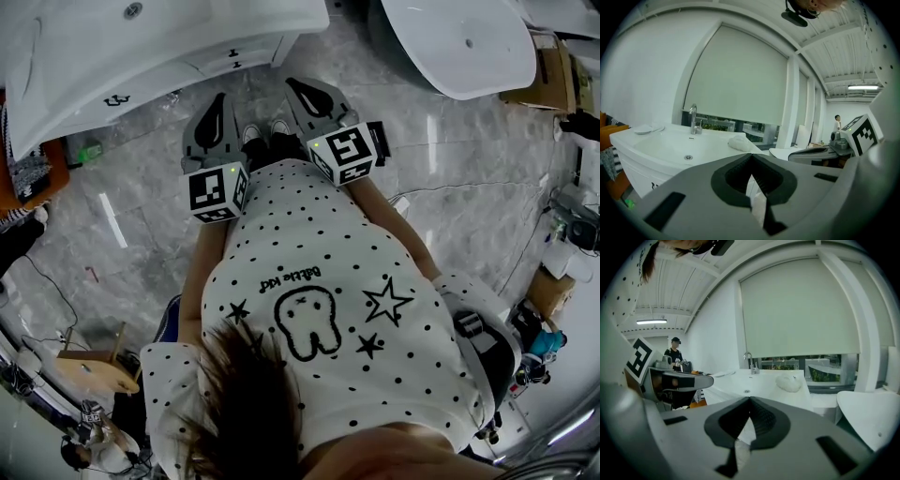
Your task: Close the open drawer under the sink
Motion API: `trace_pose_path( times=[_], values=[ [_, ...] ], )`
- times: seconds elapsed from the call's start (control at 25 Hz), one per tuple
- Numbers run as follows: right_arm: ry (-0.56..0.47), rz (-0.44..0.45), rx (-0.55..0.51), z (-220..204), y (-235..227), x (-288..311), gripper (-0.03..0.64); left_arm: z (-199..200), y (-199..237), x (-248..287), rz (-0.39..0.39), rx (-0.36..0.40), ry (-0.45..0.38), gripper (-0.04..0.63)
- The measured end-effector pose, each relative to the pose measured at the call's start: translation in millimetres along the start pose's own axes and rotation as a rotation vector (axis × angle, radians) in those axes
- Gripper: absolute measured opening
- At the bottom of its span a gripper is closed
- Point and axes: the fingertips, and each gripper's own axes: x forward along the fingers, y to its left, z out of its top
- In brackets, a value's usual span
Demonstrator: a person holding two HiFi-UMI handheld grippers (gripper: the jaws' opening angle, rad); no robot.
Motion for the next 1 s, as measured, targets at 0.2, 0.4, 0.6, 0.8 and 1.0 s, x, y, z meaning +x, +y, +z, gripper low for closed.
trace_pose_path(
  times=[0.2,0.4,0.6,0.8,1.0],
  values=[
    [0.005,0.01,-0.005,-3,4,-4,0.014,-2,-8,-3,-0.02,0.011,0.004,0.005],
    [0.011,0.02,-0.01,-6,5,-2,0.014,-3,-9,-4,-0.018,0.011,-0.001,0.005],
    [0.013,0.032,-0.019,-3,8,-6,0.014,0,-10,-8,-0.006,0.002,-0.001,0.005],
    [0.018,0.035,-0.015,-5,6,-4,0.014,-1,-8,-7,0.005,-0.007,-0.001,0.005],
    [0.018,0.034,-0.009,-5,1,-6,0.014,-2,-12,-3,0.0,-0.006,0.005,0.005]
  ],
)
